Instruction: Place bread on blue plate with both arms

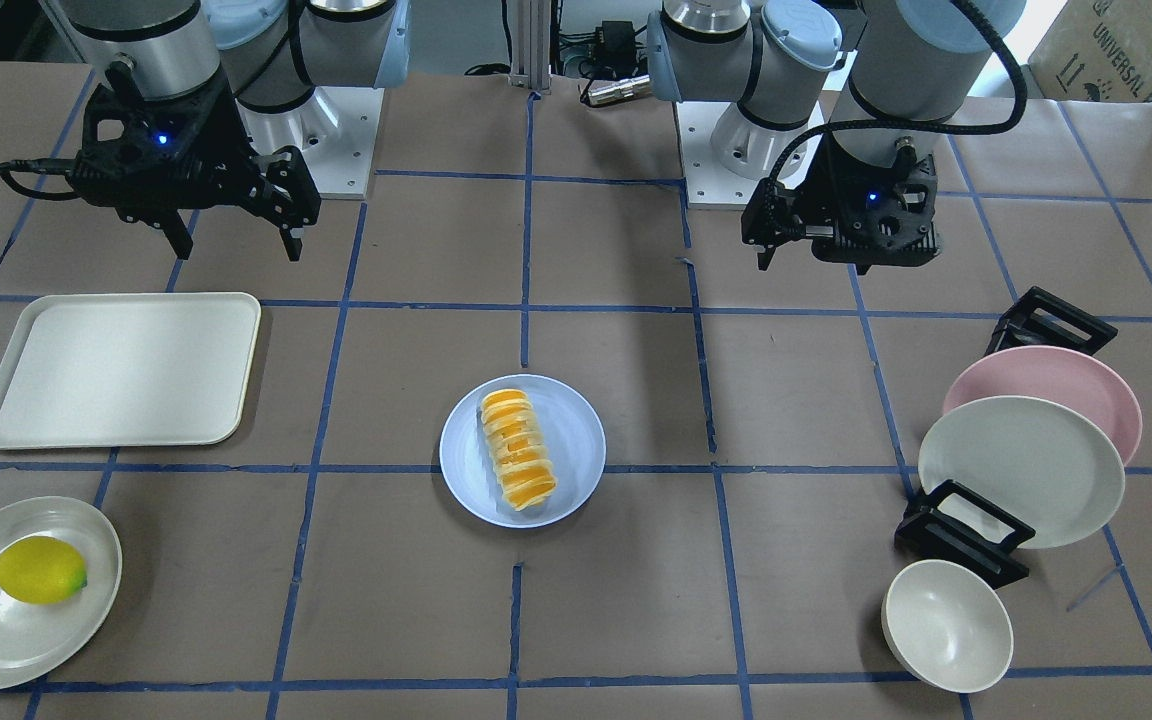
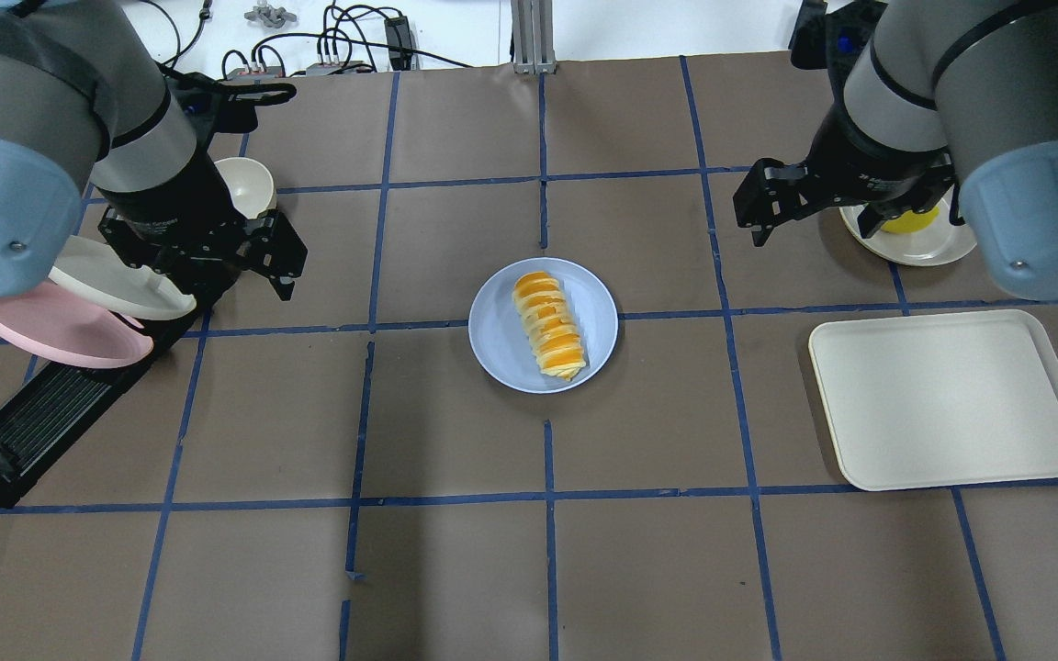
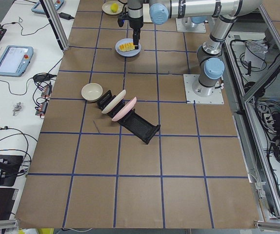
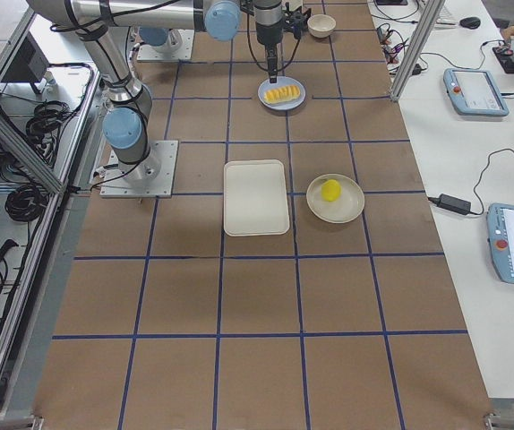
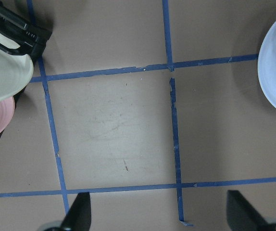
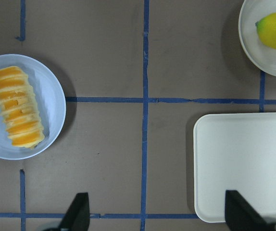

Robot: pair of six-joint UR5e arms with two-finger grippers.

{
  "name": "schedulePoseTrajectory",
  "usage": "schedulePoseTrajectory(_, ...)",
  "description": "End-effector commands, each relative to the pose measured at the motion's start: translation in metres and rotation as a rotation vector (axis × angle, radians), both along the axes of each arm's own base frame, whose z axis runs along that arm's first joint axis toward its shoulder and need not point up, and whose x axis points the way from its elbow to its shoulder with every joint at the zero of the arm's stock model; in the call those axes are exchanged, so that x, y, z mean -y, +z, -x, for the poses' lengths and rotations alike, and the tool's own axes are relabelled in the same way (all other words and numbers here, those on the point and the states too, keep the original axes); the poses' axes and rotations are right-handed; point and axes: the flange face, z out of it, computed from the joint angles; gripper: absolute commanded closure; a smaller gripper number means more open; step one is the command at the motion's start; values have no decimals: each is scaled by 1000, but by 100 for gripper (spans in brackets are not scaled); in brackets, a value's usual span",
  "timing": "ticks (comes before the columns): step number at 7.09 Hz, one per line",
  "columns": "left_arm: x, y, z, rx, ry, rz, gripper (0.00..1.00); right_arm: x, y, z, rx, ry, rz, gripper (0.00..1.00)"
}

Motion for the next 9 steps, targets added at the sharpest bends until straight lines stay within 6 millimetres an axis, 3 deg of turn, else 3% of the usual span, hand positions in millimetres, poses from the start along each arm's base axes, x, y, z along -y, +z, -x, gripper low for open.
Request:
schedulePoseTrajectory(1, -10, 18, 0, 2, -1, 20, 0, -16, 21, 1, -2, 0, 7, 1)
schedulePoseTrajectory(4, -16, 28, 0, 5, 4, 48, 0, -21, 26, -1, 0, 3, 15, 0)
schedulePoseTrajectory(9, -13, 25, 0, 5, 2, 45, 0, -22, 26, -1, -2, 3, 5, 0)
